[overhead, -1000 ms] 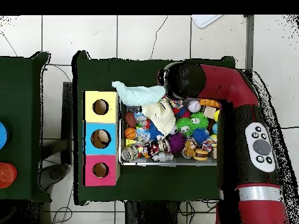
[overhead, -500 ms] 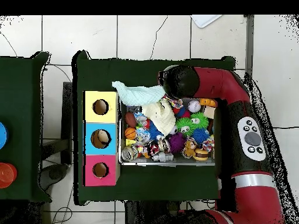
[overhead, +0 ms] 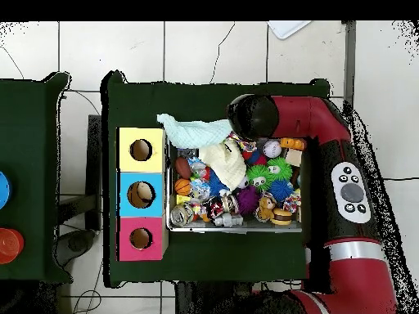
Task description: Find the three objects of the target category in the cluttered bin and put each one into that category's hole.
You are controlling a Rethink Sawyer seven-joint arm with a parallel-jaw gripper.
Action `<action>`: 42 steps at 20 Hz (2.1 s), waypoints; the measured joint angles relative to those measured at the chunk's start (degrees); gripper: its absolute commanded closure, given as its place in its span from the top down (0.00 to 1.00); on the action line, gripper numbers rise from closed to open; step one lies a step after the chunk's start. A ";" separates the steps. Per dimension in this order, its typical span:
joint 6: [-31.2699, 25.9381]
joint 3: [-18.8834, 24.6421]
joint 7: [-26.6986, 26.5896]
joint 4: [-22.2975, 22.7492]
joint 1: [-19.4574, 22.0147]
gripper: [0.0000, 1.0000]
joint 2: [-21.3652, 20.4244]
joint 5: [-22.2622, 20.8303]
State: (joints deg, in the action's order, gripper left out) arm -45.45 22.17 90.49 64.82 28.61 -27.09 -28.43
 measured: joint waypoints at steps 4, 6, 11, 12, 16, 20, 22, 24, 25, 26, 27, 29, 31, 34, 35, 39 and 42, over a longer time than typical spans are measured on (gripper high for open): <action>-4.32 0.01 0.00 -0.03 0.07 1.00 0.39 1.34; -7.06 0.03 0.00 -0.22 0.06 1.00 1.02 2.24; -12.59 0.14 0.00 -1.18 0.06 1.00 3.67 3.30; -12.75 0.14 0.00 -1.49 0.06 1.00 4.36 3.24; -12.41 0.14 0.00 -3.47 -0.14 1.00 6.81 1.66; -12.07 0.15 -0.01 -4.58 -0.49 1.00 7.99 -0.67; -12.06 0.15 -0.01 -4.57 -0.68 1.00 7.87 -1.68; -12.02 0.14 0.00 -4.59 -1.14 0.00 7.29 -3.14; -12.02 0.14 0.00 -4.59 -1.20 0.00 7.23 -3.26; -12.02 0.14 0.00 -4.59 -1.26 0.00 7.18 -3.38; -12.02 0.13 0.00 -4.59 -1.31 0.00 7.12 -3.50; -12.02 0.13 0.00 -4.59 -1.57 0.00 6.94 -3.98; -12.02 0.14 0.00 -4.59 -1.80 0.00 6.82 -4.34; -12.02 0.13 0.00 -4.59 -2.01 0.00 6.64 -4.45; -12.02 0.13 0.00 -4.60 -2.09 0.00 6.54 -4.45; -13.15 0.14 0.00 -4.48 -2.45 0.00 5.65 -3.81; -16.97 0.17 0.00 -3.89 -2.52 0.00 4.38 -1.33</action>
State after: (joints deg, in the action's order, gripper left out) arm -62.41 22.34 90.49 60.93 26.10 -22.71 -29.76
